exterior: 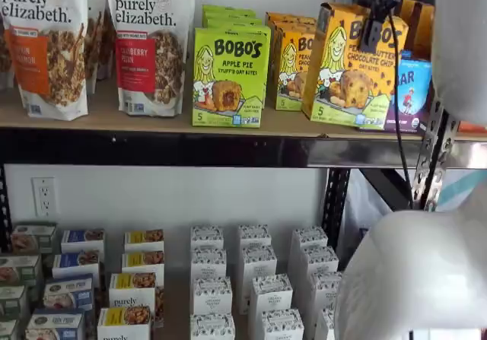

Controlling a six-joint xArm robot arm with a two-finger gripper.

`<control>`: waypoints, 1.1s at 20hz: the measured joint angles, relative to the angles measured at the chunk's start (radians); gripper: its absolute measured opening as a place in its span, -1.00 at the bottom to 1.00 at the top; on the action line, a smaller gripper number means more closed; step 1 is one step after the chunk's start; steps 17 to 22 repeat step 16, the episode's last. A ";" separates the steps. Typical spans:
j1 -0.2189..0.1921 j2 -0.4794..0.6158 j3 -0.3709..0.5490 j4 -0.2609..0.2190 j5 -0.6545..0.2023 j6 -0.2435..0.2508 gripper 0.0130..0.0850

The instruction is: Pick up the orange box on the top shelf, the fifth box from the left

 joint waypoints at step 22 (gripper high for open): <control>0.078 -0.261 0.262 -0.061 0.021 0.050 -0.33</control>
